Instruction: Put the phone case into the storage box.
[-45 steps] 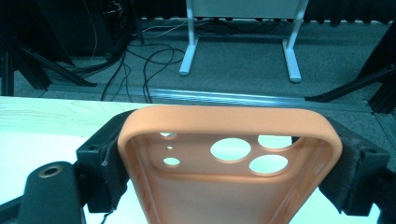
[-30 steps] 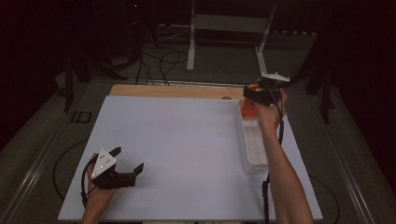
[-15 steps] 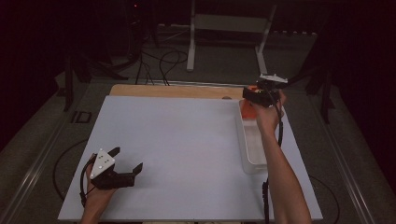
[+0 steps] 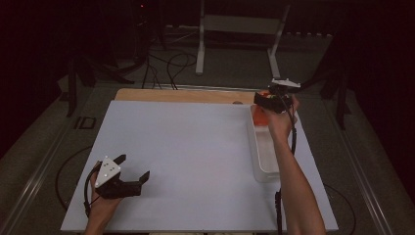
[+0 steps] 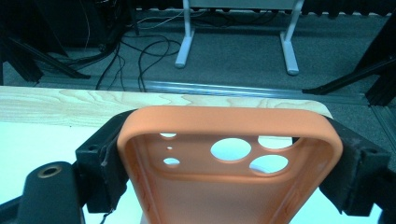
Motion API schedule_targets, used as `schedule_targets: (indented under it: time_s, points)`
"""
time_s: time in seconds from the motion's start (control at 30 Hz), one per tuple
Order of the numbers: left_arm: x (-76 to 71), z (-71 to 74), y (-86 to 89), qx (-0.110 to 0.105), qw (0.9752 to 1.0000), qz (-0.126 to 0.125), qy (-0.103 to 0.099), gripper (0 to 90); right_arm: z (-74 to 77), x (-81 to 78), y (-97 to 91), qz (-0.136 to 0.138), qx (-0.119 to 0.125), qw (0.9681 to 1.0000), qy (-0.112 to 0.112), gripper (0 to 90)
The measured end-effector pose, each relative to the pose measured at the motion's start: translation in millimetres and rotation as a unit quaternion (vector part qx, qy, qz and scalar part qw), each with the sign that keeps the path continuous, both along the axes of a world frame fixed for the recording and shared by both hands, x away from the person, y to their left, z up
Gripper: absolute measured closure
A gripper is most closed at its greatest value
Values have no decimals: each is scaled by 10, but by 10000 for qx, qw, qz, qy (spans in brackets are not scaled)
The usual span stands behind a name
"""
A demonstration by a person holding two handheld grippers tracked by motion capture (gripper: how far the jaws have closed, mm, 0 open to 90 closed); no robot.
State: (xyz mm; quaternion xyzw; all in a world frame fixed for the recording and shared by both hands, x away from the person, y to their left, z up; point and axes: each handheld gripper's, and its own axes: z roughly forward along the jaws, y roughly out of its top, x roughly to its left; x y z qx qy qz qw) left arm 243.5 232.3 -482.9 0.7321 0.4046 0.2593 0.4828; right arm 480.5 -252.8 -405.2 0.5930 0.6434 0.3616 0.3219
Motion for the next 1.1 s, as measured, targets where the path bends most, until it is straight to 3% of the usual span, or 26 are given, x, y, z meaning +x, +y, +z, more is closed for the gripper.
schedule_targets:
  time_s: [1.1]
  points:
    - [-5,2,12,-27,10000,16,-4,5,-184,53,23,66,-79,9996,277,157]
